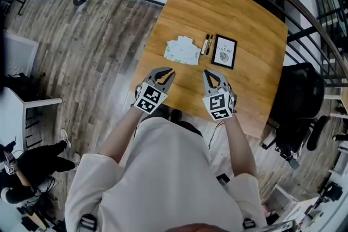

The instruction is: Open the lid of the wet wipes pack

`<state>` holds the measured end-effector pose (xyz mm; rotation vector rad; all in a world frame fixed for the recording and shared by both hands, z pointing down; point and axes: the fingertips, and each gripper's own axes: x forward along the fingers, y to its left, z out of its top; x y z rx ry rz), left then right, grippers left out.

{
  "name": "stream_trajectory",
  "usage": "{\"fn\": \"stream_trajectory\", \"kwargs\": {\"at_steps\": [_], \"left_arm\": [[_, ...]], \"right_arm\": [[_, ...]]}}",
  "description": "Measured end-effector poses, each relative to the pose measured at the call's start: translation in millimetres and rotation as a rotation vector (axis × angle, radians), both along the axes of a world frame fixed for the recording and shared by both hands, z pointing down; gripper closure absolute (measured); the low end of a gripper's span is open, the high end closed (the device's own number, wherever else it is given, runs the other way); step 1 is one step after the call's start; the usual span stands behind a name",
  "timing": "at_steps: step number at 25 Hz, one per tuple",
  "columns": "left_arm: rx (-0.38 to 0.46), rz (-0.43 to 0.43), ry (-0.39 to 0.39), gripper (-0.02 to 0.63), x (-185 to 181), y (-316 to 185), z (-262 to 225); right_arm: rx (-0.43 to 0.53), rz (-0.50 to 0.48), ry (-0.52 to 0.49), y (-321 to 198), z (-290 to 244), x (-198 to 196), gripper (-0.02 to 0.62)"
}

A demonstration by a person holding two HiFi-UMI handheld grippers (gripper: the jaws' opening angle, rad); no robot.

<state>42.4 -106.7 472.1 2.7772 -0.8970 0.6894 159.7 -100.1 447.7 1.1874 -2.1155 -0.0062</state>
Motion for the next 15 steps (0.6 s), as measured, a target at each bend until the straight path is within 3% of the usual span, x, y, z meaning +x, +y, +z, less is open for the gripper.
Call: {"fn": "stream_trajectory", "kwargs": {"at_steps": [8, 15], "left_arm": [[0.010, -0.102, 0.068, 0.594, -9, 41, -25], [0.020, -0.150, 0.083, 0.611, -29, 66, -41]], "right_arm": [[0.017, -0.012, -0.061, 46, -16, 5, 0.592], [0.026, 0.003, -0.155, 69, -26, -3, 0.592]]}}
